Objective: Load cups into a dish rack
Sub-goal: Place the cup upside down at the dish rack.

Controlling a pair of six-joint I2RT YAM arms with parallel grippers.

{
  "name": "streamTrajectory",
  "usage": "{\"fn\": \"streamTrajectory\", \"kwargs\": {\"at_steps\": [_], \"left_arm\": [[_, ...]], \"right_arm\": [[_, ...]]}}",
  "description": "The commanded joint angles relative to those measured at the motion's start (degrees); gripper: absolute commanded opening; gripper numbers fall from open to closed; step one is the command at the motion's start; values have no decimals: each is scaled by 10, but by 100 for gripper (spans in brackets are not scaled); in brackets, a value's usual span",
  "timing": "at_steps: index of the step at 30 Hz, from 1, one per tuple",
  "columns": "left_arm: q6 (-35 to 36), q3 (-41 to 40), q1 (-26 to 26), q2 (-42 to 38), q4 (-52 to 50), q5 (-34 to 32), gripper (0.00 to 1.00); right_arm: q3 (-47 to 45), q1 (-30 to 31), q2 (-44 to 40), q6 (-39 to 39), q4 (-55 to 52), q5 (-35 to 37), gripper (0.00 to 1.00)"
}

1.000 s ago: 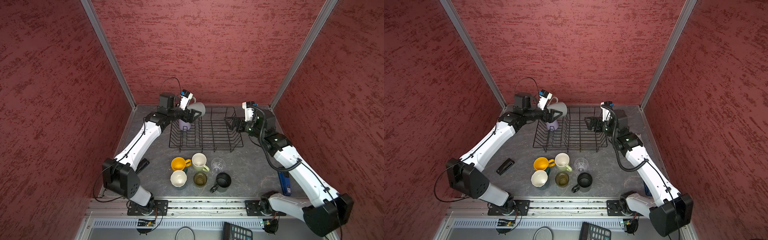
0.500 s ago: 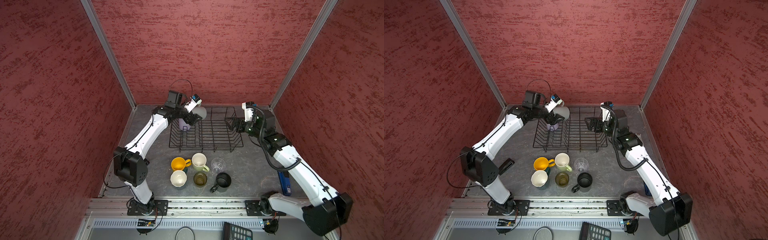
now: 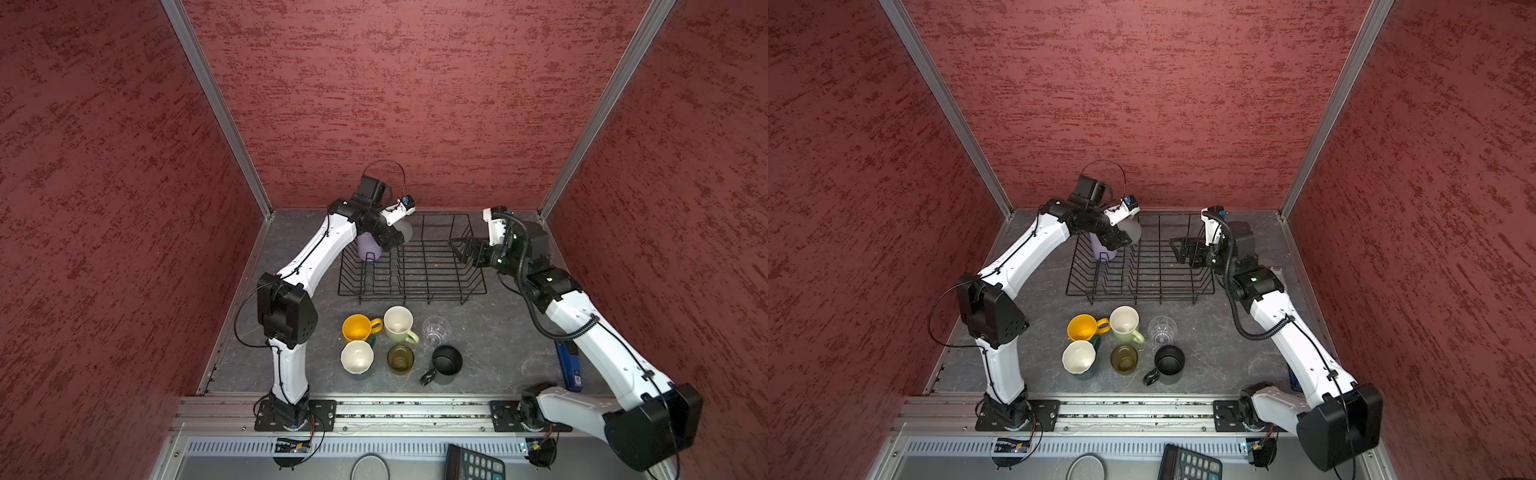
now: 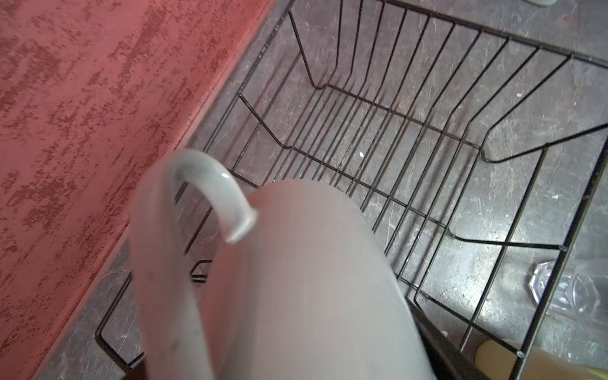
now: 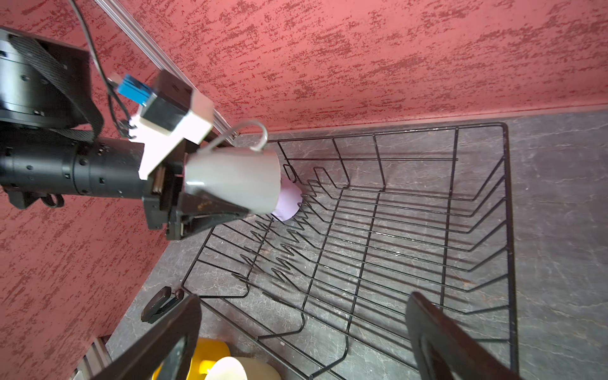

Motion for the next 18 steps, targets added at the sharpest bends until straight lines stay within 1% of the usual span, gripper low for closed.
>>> {"fn": "streamTrajectory", "kwargs": {"at_steps": [1,5,7,18], "left_arm": [[22,40,-4,17,-20,-17,0],[7,110,-3,66,-83,-35,0],[2,129,-3,84,-99,-39,0],[16,136,-3,118,-97,-48,0]], "right_arm": [[-7,-7,6,2,15,-19,98],[-10,-10,8,4,19,-26,98],[-10,-11,9,4,19,-29,98],[-22,-16,12,10,29,-40,98]]}}
